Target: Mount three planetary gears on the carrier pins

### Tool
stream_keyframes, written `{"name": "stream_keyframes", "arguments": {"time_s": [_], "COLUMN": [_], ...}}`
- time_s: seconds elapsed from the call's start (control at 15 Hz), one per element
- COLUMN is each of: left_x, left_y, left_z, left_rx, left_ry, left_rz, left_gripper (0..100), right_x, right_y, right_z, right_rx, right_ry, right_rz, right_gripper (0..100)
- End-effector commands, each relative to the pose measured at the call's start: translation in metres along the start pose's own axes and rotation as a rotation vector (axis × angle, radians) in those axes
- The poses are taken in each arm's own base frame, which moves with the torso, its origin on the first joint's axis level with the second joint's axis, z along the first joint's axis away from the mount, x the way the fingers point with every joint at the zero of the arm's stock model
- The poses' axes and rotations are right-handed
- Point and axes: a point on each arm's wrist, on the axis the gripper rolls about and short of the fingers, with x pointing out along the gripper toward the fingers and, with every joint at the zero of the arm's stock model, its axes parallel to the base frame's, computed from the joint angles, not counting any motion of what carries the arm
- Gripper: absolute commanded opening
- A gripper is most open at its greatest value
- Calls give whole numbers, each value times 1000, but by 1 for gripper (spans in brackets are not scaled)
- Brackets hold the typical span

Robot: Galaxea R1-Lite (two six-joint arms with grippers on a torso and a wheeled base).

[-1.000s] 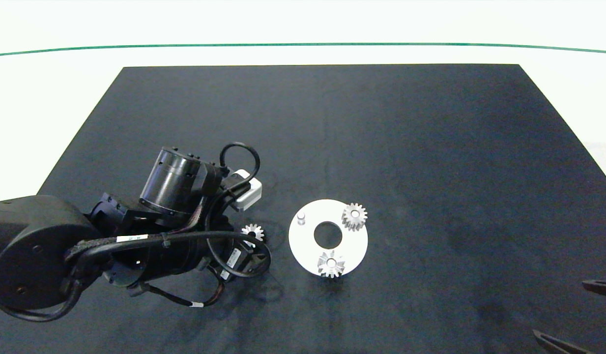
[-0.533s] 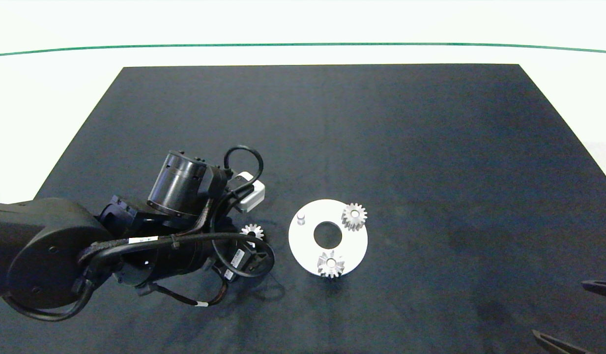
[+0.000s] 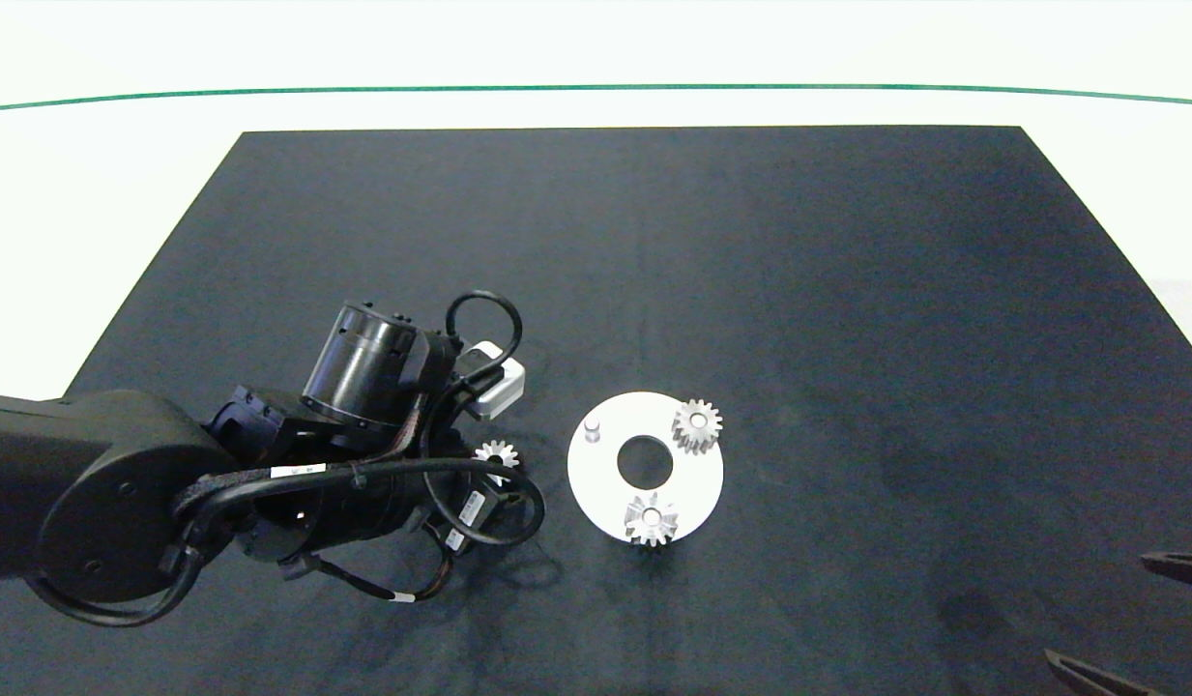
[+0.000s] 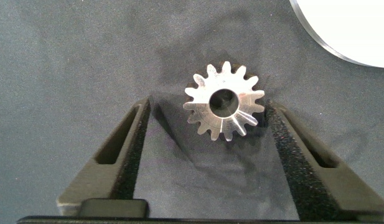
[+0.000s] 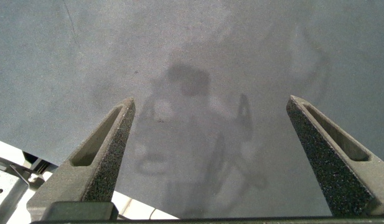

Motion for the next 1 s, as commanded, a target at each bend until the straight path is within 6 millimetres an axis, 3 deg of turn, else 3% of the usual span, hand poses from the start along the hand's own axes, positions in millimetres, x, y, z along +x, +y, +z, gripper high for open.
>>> {"name": "stream_keyframes", "arguments": {"time_s": [0.07, 1.0], "left_x": [1, 1], "left_y": [0, -1], "left_z": [1, -1], "left_rx": [-1, 3], "left_ry": [-18, -16], "left_rz": [6, 3], "left_gripper": [67, 39], "right_x": [1, 3], "right_y": [0, 1], "right_z": [-1, 0], "right_rx": [-4, -5], "right_ry": [10, 19], "right_rz": [2, 2], "right_gripper": [100, 100]}}
